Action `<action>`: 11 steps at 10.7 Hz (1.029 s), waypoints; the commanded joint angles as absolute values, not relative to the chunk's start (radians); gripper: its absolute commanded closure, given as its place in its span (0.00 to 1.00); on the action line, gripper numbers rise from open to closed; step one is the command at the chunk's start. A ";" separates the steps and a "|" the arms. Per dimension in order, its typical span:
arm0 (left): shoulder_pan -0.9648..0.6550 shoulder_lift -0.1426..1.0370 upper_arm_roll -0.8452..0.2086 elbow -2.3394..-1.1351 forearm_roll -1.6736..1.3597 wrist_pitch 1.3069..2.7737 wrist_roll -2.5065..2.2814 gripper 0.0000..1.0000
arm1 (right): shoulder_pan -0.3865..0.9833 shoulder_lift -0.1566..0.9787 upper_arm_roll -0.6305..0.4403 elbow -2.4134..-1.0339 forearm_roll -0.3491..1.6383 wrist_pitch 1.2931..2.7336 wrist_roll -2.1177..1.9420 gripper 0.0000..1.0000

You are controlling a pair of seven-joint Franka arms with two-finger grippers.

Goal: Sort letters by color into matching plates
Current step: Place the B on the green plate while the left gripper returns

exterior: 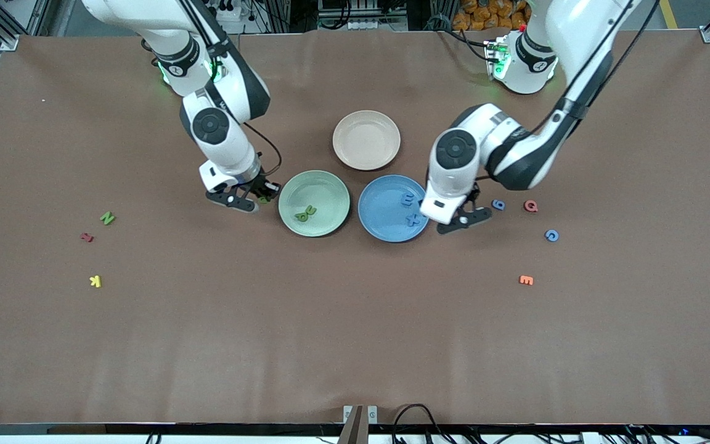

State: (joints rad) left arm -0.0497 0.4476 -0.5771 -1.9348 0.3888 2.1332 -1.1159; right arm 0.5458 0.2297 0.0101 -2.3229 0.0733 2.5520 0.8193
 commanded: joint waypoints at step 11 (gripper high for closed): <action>0.374 0.416 -0.592 -1.954 0.400 2.115 -0.657 0.26 | 0.652 0.437 0.005 -2.034 0.100 2.396 1.054 0.00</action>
